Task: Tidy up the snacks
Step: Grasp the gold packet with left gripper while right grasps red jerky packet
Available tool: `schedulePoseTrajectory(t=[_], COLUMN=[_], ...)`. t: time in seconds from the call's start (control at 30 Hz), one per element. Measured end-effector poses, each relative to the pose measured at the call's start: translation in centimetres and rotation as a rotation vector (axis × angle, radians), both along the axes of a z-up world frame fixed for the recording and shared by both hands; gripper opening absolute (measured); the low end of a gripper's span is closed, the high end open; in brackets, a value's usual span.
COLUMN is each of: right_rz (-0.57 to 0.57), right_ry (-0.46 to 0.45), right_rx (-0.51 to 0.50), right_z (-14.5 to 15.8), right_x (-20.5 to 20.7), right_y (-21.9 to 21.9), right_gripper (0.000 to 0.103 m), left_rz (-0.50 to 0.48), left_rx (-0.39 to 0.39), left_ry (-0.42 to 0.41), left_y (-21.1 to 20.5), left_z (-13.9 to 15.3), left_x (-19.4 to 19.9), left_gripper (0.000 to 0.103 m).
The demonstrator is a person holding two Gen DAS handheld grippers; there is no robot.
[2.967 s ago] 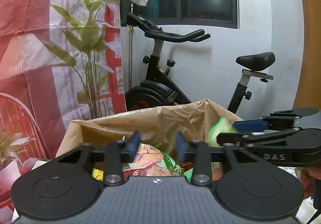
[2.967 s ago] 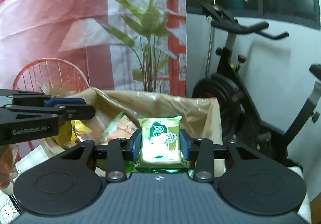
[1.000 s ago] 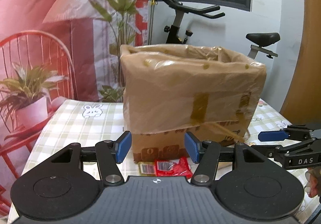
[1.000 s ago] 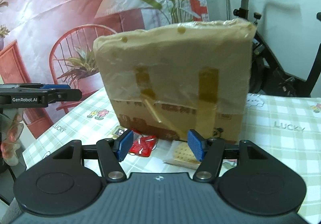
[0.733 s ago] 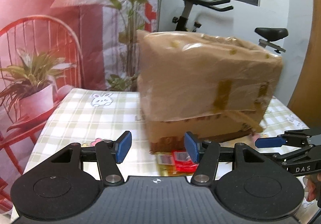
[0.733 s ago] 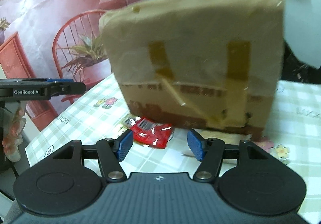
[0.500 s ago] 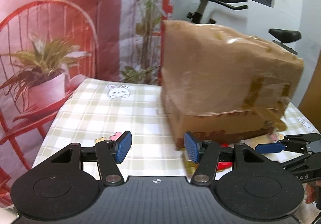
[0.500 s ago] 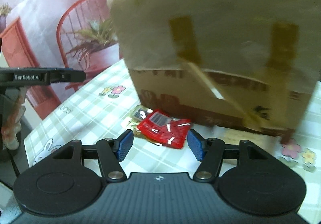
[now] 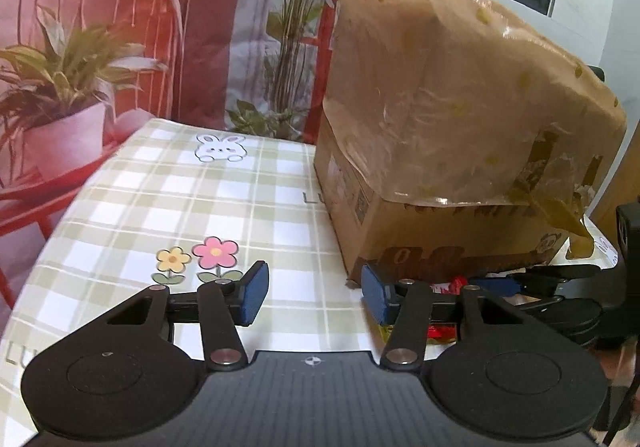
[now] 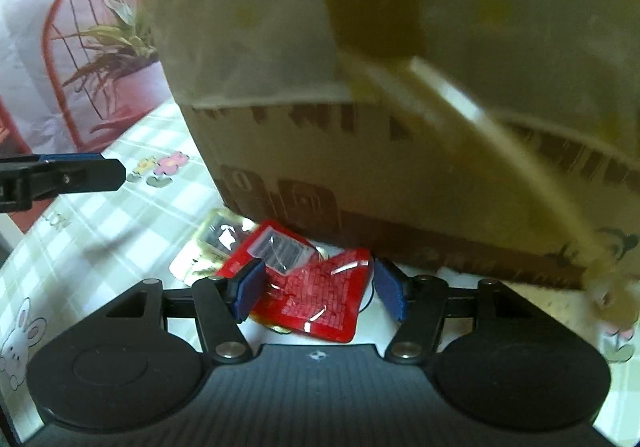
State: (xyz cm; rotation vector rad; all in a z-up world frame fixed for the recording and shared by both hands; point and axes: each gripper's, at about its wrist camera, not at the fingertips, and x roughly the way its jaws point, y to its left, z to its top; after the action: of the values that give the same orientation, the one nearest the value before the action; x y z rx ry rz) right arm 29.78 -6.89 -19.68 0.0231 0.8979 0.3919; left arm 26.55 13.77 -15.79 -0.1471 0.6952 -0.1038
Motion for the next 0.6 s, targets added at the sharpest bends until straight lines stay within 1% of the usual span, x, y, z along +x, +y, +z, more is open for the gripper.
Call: schedulePoseTrajectory(t=[0.07,0.1,0.2,0.23,0.37,0.5,0.6], right_rz=[0.006,0.014,0.045,0.047,0.05,0.01,-0.014], right_ry=[-0.024,-0.03,-0.052,-0.057,-0.046,-0.037,-0.049], right_rx=[-0.016,-0.025,-0.046,-0.052,-0.017,0.036,0.051], right_z=[-0.1,-0.1,-0.1,0.0,0.0,0.3,0.7], right_x=[-0.3,-0.4,-0.8,-1.0,-2.0,-3.5,-4.7], right_y=[0.3,0.5,0.8,0.6,-0.7,-2.6,-4.1], right_gripper=[0.065,0.063,0.055,0.044,0.043,0.04,0.039], left_rz=[-0.009,-0.014,-0.029,-0.034,-0.062,-0.075,-0.082], left_rx=[0.0,0.003,0.005,0.004,0.008,-0.002,0.007], left_ry=[0.0,-0.001,0.007,0.013,0.047,0.078,0.091], left_y=[-0.2,-0.4,-0.7,-0.9,-1.6,-2.7,-3.8], left_z=[-0.1,-0.2,-0.5,-0.7,-1.5,-2.5,-3.2], left_x=[0.0,0.1,0.3,0.3,0.6,1.2,1.8], left_gripper=[0.054,0.053,0.053,0.053,0.053,0.053,0.053])
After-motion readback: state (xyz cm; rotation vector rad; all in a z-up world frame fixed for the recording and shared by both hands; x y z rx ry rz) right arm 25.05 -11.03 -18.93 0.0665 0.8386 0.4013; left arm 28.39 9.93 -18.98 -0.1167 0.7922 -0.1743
